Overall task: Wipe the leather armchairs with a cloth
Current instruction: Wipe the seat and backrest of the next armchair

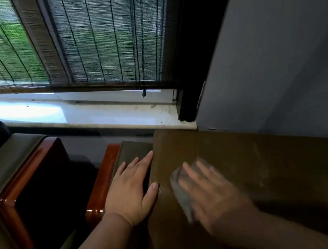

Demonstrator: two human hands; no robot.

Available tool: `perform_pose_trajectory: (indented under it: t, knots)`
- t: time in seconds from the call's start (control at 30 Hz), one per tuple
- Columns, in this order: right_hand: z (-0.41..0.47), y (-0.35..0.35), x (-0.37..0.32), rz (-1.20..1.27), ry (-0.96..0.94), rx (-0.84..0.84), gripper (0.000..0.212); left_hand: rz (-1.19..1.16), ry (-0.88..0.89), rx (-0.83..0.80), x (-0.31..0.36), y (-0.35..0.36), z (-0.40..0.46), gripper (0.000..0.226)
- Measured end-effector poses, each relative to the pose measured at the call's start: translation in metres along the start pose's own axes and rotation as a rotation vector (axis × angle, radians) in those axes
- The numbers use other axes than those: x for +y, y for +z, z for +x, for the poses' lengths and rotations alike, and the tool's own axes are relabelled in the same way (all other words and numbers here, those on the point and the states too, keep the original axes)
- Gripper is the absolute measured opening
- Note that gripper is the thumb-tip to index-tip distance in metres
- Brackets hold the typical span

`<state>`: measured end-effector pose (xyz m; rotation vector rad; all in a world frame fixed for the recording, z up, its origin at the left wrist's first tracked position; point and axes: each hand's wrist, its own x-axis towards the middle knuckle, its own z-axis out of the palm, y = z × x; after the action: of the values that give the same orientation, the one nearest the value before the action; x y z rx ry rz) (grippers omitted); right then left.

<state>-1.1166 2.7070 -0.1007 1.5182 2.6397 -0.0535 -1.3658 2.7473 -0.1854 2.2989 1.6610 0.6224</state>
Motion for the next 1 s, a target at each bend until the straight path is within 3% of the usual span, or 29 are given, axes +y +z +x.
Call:
perform_pose_trajectory:
  t: [0.13, 0.3, 0.43, 0.53, 0.63, 0.7, 0.77, 0.83, 0.9, 1.0]
  knots:
    - [0.065, -0.013, 0.063, 0.102, 0.343, -0.069, 0.061, 0.009, 0.005, -0.046, 0.002, -0.001, -0.003, 0.072]
    - [0.010, 0.008, 0.012, 0.095, 0.115, -0.005, 0.073, -0.006, -0.024, -0.076, 0.002, -0.004, -0.002, 0.074]
    - [-0.041, 0.008, 0.004, 0.086, -0.072, -0.086, 0.073, 0.014, -0.124, -0.216, 0.020, -0.023, -0.003, 0.075]
    - [-0.022, -0.004, 0.060, 0.133, 0.123, -0.015, 0.067, 0.093, -0.259, -0.145, 0.072, -0.044, 0.023, 0.066]
    - [0.003, -0.021, 0.118, 0.260, 0.431, -0.082, 0.065, 0.147, -0.218, -0.096, 0.132, -0.033, 0.046, 0.067]
    - [0.007, -0.020, 0.107, 0.198, 0.376, -0.112, 0.066, 0.191, -0.215, -0.129, 0.143, -0.014, 0.046, 0.072]
    - [0.000, -0.011, 0.070, 0.158, 0.179, -0.031, 0.075, 0.248, -0.214, -0.122, 0.135, -0.006, 0.048, 0.074]
    - [-0.012, -0.005, 0.052, 0.164, 0.105, 0.031, 0.083, 0.267, -0.190, -0.098, 0.129, -0.005, 0.054, 0.074]
    - [0.003, -0.002, 0.081, 0.175, 0.136, 0.015, 0.082, 0.277, -0.182, -0.087, 0.128, -0.001, 0.057, 0.075]
    - [0.044, 0.001, 0.167, 0.213, 0.379, -0.054, 0.065, 0.276, -0.201, -0.122, 0.131, 0.004, 0.056, 0.075]
